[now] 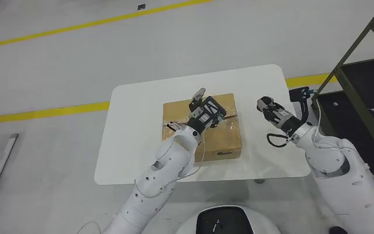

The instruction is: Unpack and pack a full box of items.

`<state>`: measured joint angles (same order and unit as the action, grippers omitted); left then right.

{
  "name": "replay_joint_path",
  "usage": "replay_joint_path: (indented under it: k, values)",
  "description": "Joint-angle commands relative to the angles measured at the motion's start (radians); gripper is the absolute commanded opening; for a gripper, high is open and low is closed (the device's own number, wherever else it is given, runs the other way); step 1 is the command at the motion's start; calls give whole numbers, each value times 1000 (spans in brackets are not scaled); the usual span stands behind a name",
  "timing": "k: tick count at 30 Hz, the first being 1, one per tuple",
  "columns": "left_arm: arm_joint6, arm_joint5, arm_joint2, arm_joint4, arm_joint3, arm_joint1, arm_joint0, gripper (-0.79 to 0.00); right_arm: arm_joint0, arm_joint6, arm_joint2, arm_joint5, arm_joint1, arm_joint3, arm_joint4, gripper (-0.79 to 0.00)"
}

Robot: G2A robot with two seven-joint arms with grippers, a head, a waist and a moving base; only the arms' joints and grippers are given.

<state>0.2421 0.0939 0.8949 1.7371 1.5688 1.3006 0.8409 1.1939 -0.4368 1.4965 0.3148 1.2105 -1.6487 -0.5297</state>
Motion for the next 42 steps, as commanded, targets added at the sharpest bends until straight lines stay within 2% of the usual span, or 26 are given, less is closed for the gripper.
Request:
replay_joint_path:
  k: [1, 3, 4, 5, 6, 10, 17, 21, 26, 27, 28, 29, 30, 31, 33, 34, 42]
  values:
    - [27, 15, 64, -5, 22, -12, 28, 0, -16, -29, -5, 16, -1, 13, 33, -443]
    - [55, 41, 127, -14, 45, -25, 63, 0, -37, -57, -8, 27, -3, 24, 47, -413]
    - [74, 49, 163, -15, 53, -32, 81, 0, -49, -78, -13, 35, -4, 30, 58, -299]
    - [87, 61, 192, -13, 67, -38, 100, 0, -63, -98, -17, 43, -5, 37, 66, -25]
    - [102, 70, 224, -13, 79, -44, 119, 0, -78, -115, -21, 48, -5, 46, 72, 0]
    - [140, 113, 342, -27, 131, -65, 202, 0, -88, -122, -23, 50, -6, 50, 66, 0]
    - [208, 192, 503, -94, 225, -90, 338, 0, -86, -111, -24, 47, -5, 46, 78, 0]
    - [219, 206, 527, -107, 247, -94, 366, 0, -110, -143, -33, 11, -4, 46, 172, 0]
    - [219, 206, 527, -107, 247, -94, 366, 0, -203, -277, -61, -54, -5, 83, 266, 0]
    - [219, 206, 527, -107, 247, -94, 366, 0, -223, -308, -74, -63, -4, 97, 278, -132]
    - [219, 206, 527, -107, 247, -94, 366, 0, -248, -346, -89, -73, -4, 112, 286, -326]
    - [219, 206, 527, -107, 247, -94, 366, 0, -273, -357, -99, -76, -4, 125, 273, -449]
    - [219, 206, 527, -107, 247, -94, 366, 0, -289, -367, -114, -80, -4, 141, 264, -545]
    - [219, 206, 527, -107, 247, -94, 366, 0, -306, -396, -137, -83, -2, 158, 265, -588]
    - [219, 206, 527, -107, 247, -94, 366, 0, -336, -412, -165, -85, 0, 194, 252, -646]
    - [219, 206, 527, -107, 247, -94, 366, 0, -346, -422, -182, -83, 1, 213, 252, -650]
    - [219, 206, 527, -107, 247, -94, 366, 0, -391, -438, -242, -69, 3, 316, 191, -566]
